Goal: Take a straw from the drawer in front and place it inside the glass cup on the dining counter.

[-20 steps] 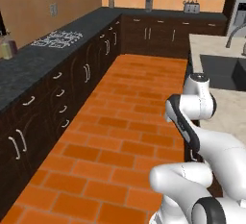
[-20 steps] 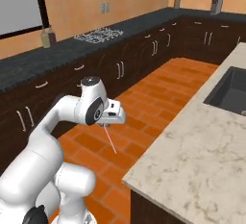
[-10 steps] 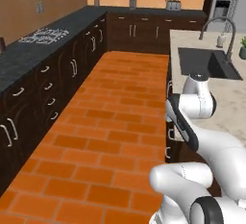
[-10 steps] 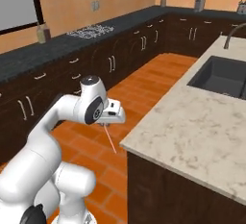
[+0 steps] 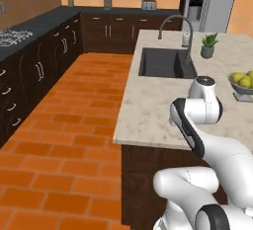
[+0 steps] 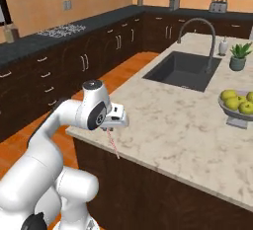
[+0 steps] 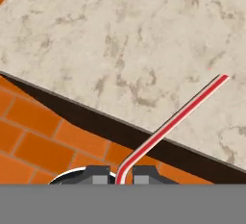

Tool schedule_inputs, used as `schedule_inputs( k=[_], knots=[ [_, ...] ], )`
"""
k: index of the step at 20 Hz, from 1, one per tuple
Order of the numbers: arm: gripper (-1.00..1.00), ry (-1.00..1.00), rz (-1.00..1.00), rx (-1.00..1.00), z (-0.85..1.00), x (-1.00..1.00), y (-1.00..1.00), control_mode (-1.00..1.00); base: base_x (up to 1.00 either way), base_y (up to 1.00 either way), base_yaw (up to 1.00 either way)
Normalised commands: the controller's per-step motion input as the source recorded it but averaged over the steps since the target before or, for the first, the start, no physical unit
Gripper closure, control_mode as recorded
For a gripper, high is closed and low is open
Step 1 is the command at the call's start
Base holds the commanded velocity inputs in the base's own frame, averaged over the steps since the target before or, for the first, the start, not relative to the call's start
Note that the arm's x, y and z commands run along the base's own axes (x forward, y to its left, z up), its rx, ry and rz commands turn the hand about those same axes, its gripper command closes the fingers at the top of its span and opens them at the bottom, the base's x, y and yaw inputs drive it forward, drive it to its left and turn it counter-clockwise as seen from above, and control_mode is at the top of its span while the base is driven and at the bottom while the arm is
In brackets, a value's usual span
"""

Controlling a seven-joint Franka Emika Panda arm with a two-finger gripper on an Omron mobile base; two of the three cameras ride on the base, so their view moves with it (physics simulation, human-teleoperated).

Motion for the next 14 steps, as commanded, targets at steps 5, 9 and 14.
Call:
schedule_inputs(
  k=[5, 9, 14],
  knots=[
    [1.00, 0.00, 0.00, 0.00, 0.00, 0.00, 0.00, 1.00, -0.01, -1.00, -0.16],
    [1.00, 0.00, 0.00, 0.00, 0.00, 0.00, 0.00, 1.00, -0.11, -1.00, -0.14],
    [1.00, 0.00, 0.00, 0.00, 0.00, 0.00, 0.00, 1.00, -0.04, -1.00, -0.13]
  ],
)
